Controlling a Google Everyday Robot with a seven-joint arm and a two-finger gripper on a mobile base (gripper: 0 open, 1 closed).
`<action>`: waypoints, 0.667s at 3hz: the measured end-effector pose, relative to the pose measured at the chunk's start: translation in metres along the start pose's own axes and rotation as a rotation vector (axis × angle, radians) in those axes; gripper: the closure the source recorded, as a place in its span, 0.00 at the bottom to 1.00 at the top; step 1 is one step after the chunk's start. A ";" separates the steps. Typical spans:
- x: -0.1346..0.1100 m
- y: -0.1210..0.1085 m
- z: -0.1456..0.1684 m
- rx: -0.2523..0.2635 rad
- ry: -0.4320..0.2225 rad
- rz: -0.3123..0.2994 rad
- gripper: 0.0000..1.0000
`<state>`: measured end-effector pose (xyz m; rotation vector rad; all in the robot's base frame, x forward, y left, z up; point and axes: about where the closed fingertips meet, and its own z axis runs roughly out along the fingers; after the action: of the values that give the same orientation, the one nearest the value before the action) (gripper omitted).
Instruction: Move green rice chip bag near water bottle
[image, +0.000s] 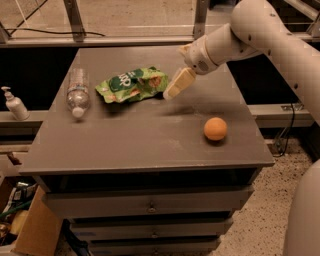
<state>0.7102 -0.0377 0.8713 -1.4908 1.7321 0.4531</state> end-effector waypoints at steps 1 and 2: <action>0.037 -0.023 -0.039 0.091 0.017 0.081 0.00; 0.067 -0.042 -0.075 0.178 0.022 0.165 0.00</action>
Offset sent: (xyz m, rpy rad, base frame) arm 0.0217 -0.1796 0.0160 0.0648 0.0038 -0.4062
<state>0.7252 -0.1456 0.8770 -1.2377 1.8702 0.3577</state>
